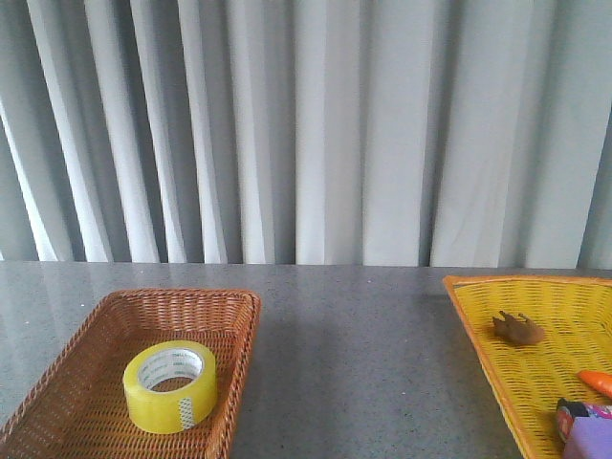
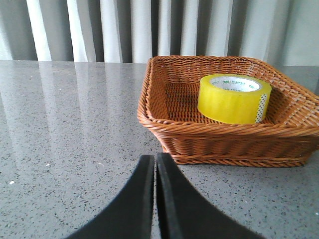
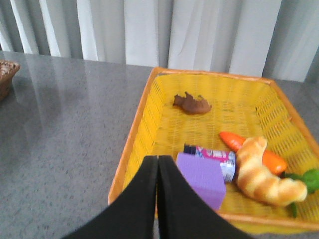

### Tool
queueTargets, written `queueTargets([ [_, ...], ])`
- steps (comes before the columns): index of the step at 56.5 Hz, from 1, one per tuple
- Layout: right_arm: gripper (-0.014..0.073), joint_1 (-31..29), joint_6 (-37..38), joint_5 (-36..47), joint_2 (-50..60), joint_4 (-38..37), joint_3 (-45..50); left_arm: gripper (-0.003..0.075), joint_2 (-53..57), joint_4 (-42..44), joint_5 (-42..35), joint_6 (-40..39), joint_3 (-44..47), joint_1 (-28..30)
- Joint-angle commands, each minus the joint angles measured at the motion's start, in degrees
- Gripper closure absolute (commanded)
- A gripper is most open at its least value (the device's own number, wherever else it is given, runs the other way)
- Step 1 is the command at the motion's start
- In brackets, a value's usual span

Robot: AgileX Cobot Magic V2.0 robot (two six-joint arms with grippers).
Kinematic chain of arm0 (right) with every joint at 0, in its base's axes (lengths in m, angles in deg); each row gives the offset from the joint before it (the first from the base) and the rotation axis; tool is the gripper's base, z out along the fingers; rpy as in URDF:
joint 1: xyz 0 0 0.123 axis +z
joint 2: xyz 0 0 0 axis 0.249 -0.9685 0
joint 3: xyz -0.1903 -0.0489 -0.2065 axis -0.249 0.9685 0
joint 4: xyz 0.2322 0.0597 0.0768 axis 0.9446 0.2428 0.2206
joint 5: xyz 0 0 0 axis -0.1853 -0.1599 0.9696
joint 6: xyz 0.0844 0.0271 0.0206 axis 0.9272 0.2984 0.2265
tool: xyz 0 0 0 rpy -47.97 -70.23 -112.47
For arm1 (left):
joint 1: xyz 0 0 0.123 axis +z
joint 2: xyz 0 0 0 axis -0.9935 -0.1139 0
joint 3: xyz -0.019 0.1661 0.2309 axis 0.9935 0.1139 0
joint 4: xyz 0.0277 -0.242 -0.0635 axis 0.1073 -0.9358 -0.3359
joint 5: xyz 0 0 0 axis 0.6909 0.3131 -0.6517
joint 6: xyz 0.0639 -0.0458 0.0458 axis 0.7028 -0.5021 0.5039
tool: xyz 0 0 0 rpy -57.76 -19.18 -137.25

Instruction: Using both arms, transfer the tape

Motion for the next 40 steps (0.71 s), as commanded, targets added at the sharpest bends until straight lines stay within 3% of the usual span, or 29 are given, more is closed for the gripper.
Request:
queueTargets([
  [1,0.0601,-0.24,0.17,7.38,7.80,0.94,7.94,0.0726,0.96,-0.36,-3.93,-0.56,-0.42,0.05],
  [13,0.0601,-0.24,-0.02,19.25,20.69,1.22,22.12,0.0726,0.96,-0.36,-3.93,-0.56,-0.42,0.05],
  [40,0.0601,-0.30,-0.05,25.07,26.50,1.96,32.88,0.0726,0.96,-0.36,-3.93,-0.56,-0.42,0.05],
])
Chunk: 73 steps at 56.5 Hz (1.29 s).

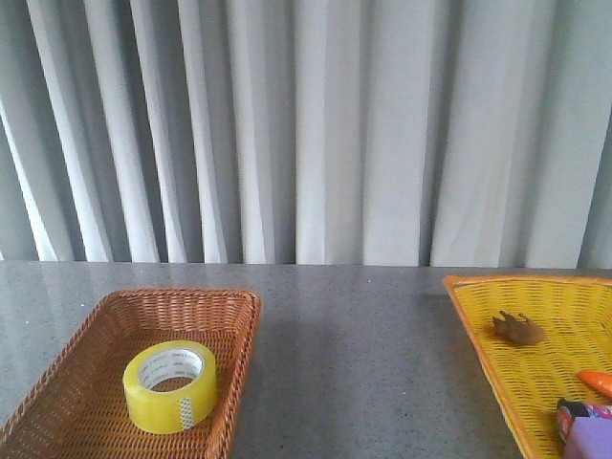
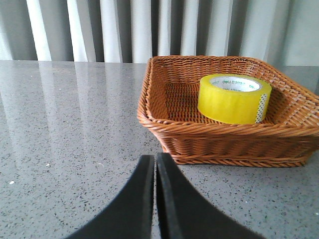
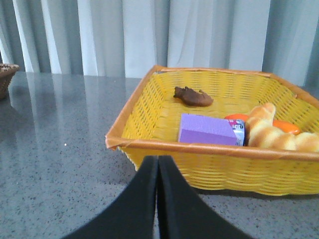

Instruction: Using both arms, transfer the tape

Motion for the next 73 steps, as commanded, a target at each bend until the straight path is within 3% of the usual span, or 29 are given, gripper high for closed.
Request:
queueTargets([
  [1,0.0601,-0.30,-0.05,5.06,0.51,0.17,0.29,0.0726,0.96,-0.36,-3.93,-0.56,-0.42,0.05],
  [30,0.0601,-0.44,-0.24,4.99,0.51,-0.62,0.29,0.0726,0.96,-0.36,-3.93,-0.56,-0.42,0.05],
  [40,0.0601,-3.83,-0.23,4.99,0.51,0.31,0.29,0.0726,0.96,-0.36,-3.93,-0.56,-0.42,0.05],
  [73,0.0601,-1.45,-0.06,4.95,0.51,0.68,0.29,0.0726,0.96,-0.36,-3.93,-0.56,-0.42,0.05],
])
